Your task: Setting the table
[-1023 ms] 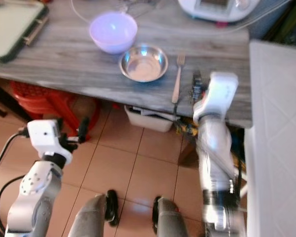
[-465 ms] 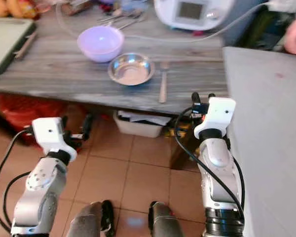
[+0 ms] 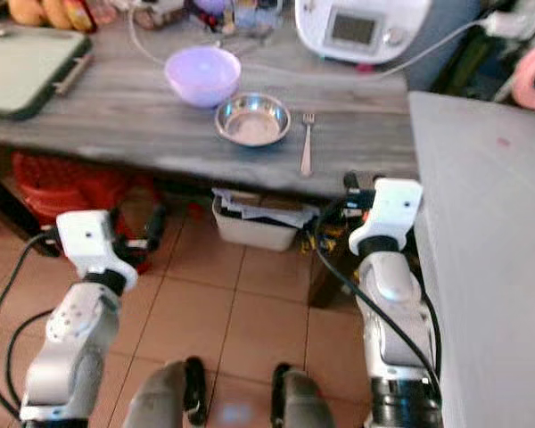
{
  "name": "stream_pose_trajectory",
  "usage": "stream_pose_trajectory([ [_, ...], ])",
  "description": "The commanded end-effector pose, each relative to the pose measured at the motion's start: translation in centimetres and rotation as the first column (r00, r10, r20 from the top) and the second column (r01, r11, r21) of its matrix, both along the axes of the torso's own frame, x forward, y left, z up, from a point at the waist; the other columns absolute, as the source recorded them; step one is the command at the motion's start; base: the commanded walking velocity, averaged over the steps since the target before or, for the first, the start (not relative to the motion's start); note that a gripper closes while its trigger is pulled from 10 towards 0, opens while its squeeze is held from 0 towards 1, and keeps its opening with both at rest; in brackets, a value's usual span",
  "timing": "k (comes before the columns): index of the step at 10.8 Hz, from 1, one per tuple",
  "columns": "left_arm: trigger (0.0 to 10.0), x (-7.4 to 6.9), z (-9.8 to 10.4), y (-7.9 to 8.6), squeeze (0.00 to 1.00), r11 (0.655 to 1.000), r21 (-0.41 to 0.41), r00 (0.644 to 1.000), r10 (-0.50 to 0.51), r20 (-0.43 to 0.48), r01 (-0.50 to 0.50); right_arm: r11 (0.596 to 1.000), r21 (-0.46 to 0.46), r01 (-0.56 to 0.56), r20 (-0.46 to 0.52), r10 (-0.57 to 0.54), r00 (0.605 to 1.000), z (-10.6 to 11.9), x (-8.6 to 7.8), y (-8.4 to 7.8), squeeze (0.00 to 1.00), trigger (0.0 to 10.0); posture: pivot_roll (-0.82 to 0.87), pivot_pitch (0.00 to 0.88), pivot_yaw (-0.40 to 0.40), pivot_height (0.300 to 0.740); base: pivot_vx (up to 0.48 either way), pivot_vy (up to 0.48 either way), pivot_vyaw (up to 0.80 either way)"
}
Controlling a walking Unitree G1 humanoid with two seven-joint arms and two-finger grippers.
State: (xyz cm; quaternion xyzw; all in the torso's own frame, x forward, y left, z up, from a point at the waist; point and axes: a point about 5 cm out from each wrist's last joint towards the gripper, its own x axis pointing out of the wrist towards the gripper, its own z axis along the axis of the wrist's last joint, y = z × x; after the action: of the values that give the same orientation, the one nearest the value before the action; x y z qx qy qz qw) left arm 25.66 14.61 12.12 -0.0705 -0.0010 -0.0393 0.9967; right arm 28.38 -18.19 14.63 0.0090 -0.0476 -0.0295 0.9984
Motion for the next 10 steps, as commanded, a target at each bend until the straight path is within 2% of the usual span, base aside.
stream_pose_trajectory([
  [1, 10.0, -0.22, -0.37, -0.03, 0.00, 1.000, -0.002, 1.000, 0.011, -0.011, -0.011, 1.000, -0.001, -0.006, 0.012, 0.006, 1.000, 0.49, -0.13, -0.10, 0.00, 10.0, -0.02, 0.114, -0.013, 0.740, -0.262, 0.000, 0.00],
  [4, 10.0, -0.27, -0.43, -0.08, 0.00, 1.000, -0.001, 1.000, 0.009, -0.013, -0.009, 1.000, 0.002, -0.001, -0.001, 0.001, 1.000, 0.31, -0.15, -0.26, 0.00, 10.0, -0.02, 0.119, -0.015, 0.740, -0.257, 0.000, 0.00],
  [7, 10.0, -0.33, -0.24, -0.20, 0.00, 1.000, -0.001, 1.000, -0.016, 0.011, 0.016, 1.000, 0.008, -0.010, -0.013, 0.010, 1.000, 0.13, -0.20, -0.05, 0.00, 10.0, -0.02, 0.121, -0.016, 0.740, 0.000, 0.000, 0.00],
  [10, 10.0, -0.33, -0.09, -0.45, 0.00, 0.999, -0.004, 0.999, -0.038, 0.021, 0.038, 1.000, -0.006, -0.029, -0.020, 0.029, 0.999, 0.09, -0.15, 0.23, 0.00, 10.0, -0.02, 0.126, -0.016, 0.740, 0.000, -0.440, 0.00],
])
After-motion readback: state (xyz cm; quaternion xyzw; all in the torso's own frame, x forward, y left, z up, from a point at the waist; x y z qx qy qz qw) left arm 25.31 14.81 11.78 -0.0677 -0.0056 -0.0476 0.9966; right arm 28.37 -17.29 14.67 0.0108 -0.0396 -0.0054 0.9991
